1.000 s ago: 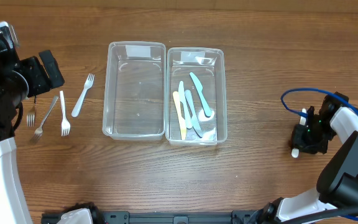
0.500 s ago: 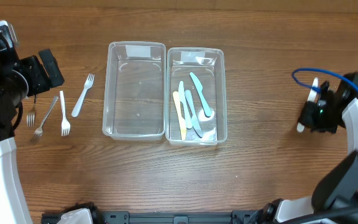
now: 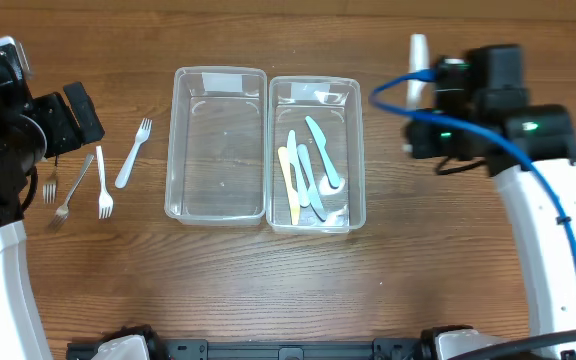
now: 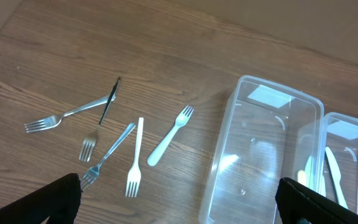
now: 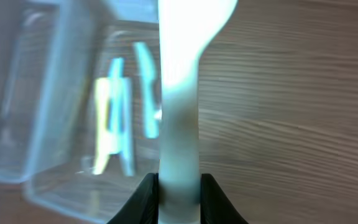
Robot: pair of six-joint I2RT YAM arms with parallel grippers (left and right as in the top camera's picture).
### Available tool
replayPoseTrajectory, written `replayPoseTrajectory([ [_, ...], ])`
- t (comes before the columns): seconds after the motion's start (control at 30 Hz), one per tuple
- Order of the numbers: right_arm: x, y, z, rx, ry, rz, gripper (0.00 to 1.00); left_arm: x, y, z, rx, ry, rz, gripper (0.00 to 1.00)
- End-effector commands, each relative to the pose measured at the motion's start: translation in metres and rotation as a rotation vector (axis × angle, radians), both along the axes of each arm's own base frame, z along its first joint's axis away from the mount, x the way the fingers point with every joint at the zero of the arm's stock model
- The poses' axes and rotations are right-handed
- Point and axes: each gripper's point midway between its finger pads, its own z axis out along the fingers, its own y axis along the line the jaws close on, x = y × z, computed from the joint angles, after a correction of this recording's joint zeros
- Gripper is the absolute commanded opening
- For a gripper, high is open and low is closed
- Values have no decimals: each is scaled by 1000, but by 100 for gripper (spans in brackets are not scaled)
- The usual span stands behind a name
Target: Pack container
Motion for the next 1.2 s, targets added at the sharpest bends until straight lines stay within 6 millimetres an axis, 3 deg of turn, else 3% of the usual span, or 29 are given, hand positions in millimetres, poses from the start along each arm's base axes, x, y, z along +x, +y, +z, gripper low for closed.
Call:
replayPoseTrajectory([
  [0.0,-7,45,-10,33,63,18,4,0,3,4,20,-6,-6,100],
  [0.13,-6,76,-53,0,193,65,4,0,-2,3,19,0,-21,100],
  [0.3,4,95,-119,-31,357,74,4,-2,-11,0,32,21,-68,100],
  [0.43,4,104,-158,-20,465,84,7,-5,-17,-4,37,42,-98,100],
  [0.53,2,104,-171,-35,502,85,24,-6,-21,-5,35,52,-109,100],
  [0.6,4,105,-169,-29,490,86,44,-6,-21,-5,35,53,-109,100],
  [0.67,7,106,-164,-23,472,88,57,-6,-21,-5,35,53,-109,100],
  [0.77,18,107,-137,-13,392,87,71,-8,-23,-3,31,42,-114,100],
  [0.83,31,105,-102,-16,295,80,75,-11,-24,2,36,25,-114,100],
  [0.93,48,107,-37,1,114,133,81,-20,-27,12,48,-8,-125,100],
  [0.97,53,106,-13,17,56,137,100,-23,-31,15,62,-19,-166,100],
  [1.0,59,102,16,40,-13,124,100,-27,-40,18,85,-32,-236,100],
  [1.07,68,81,57,29,-118,67,100,-31,-46,21,109,-41,-277,100],
  [1.13,72,42,93,-11,-205,-33,100,-31,-47,18,118,-22,-279,100],
  [1.17,72,24,101,-33,-221,-81,100,-28,-45,14,123,-5,-274,100],
])
